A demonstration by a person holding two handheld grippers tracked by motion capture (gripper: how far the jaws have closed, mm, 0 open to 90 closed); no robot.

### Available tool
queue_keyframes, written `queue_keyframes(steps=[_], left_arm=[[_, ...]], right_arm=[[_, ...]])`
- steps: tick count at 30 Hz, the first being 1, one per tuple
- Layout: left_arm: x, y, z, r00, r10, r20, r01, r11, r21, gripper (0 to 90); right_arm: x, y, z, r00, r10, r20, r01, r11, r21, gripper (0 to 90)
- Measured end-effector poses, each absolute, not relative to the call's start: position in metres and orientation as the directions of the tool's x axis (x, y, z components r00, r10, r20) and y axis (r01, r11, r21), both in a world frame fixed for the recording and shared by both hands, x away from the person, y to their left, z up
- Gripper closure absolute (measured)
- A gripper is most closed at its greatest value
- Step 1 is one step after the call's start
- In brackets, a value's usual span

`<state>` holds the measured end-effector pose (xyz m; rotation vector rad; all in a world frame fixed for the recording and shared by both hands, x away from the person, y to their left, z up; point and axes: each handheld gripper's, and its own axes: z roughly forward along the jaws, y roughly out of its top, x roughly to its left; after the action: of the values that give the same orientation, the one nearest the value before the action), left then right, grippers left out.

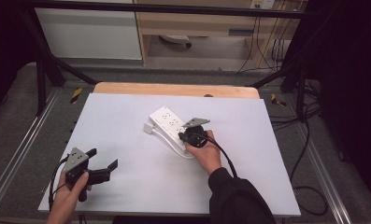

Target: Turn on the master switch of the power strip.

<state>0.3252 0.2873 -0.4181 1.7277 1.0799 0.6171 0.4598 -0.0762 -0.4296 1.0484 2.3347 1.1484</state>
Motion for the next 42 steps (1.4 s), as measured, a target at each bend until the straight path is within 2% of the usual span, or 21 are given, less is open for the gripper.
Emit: queue_keyframes(steps=[8,42], left_arm=[[0.325,0.287,-0.418,0.477,0.876,-0.069,0.383,-0.136,0.914,5.6],[0.325,0.287,-0.418,0.475,0.877,-0.069,0.385,-0.137,0.913,5.7]], right_arm=[[0.453,-0.081,-0.428,-0.677,0.736,-0.007,0.453,0.424,0.784,90.0],[0.446,-0.088,-0.436,-0.67,0.742,0.007,0.467,0.414,0.781,90.0]])
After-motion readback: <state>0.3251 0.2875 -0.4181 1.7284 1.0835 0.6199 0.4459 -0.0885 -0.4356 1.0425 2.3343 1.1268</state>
